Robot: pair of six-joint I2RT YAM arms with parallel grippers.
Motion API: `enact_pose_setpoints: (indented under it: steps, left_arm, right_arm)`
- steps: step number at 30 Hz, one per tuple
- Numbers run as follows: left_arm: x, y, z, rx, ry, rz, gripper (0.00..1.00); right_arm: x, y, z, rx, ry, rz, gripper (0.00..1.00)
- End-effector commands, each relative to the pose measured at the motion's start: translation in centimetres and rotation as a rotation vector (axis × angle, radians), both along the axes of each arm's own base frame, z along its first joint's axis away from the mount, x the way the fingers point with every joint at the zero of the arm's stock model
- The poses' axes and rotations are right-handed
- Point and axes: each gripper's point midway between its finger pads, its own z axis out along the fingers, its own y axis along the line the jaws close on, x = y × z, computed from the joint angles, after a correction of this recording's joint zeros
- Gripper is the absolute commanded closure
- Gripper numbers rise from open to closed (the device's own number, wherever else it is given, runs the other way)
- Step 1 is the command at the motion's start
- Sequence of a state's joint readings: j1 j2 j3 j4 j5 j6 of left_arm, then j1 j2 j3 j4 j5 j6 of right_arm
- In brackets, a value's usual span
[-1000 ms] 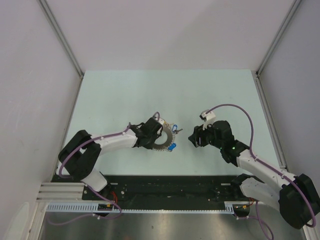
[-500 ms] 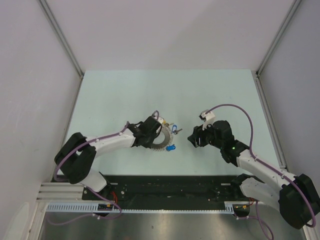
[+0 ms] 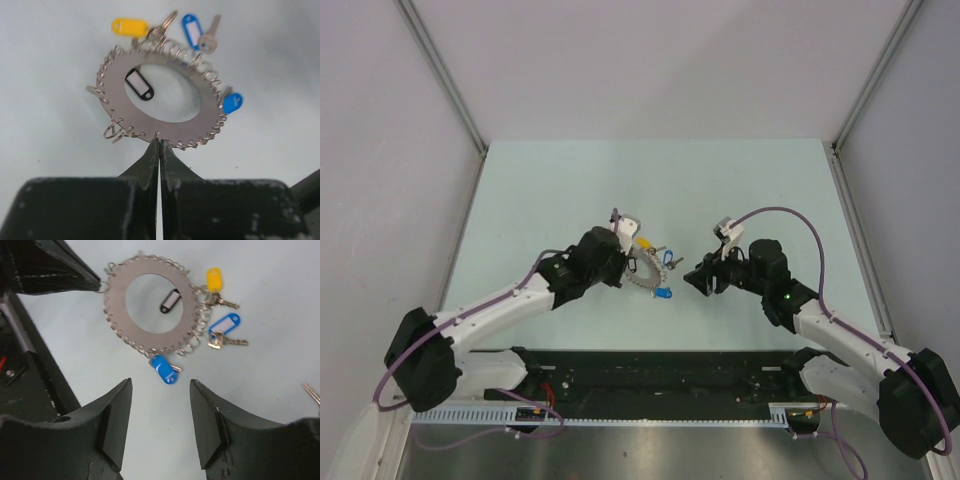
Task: Put the keys on the keyring
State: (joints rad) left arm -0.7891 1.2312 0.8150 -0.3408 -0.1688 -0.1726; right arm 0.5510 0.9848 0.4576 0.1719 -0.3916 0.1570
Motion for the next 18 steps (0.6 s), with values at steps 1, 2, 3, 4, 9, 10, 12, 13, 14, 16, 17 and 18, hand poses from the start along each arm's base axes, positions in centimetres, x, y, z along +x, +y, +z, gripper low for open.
enact_pose_setpoints:
  steps: [1,2,3,4,9,10,12,13,14,16,17,18]
  left_arm:
    - [0.7,-2.2,4.8,-0.221,-0.189,-0.093,0.99]
    - [0.6,-2.4,5.3,-0.246,-0.213,-0.11,1.0]
    - [0.3,-2.8,5.4,-0.276,-0.228,-0.137,1.0]
    - [0.4,-3.0,7.0,-0.322,-0.281,-0.15,1.0]
    - [-0.9,-4.5,9.5,-0.474,-0.386,-0.28,1.0]
    - [-1.1,-4.7,10.0,-0.497,-0.402,-0.301,1.0]
    - [-1.5,-5.2,11.1,-0.545,-0.45,-0.351,0.99]
    - [-2.2,-5.7,11.4,-0.566,-0.455,-0.405,1.0]
    - [-2.4,-5.9,11.8,-0.574,-0.475,-0.43,0.99]
    - [-3.4,-6.5,12.5,-0.601,-0.5,-0.509,1.0]
    - [-3.6,-6.8,13.0,-0.61,-0.521,-0.536,1.0]
    - [-4.0,-6.9,13.1,-0.616,-0.525,-0.562,1.0]
  right_arm:
    - [-1.0,2.3,3.5,0.112,-0.116,0.153,0.46]
    - [-1.3,2.7,3.8,0.123,-0.126,0.187,0.46]
    - [-1.4,3.0,4.5,0.142,-0.154,0.206,0.46]
    - [-1.5,3.2,4.7,0.152,-0.163,0.219,0.47]
    - [-2.2,4.3,6.9,0.225,-0.238,0.308,0.48]
    - [-2.2,4.5,7.1,0.23,-0.245,0.32,0.48]
    - [-2.4,4.8,7.4,0.237,-0.262,0.348,0.48]
    - [-2.4,4.8,7.5,0.233,-0.28,0.361,0.48]
    - [-2.6,4.9,7.9,0.235,-0.295,0.378,0.48]
    - [-2.6,5.0,8.2,0.226,-0.322,0.393,0.49]
    - [-2.8,5.0,8.6,0.229,-0.338,0.408,0.49]
    - [-2.9,5.0,8.8,0.227,-0.347,0.415,0.49]
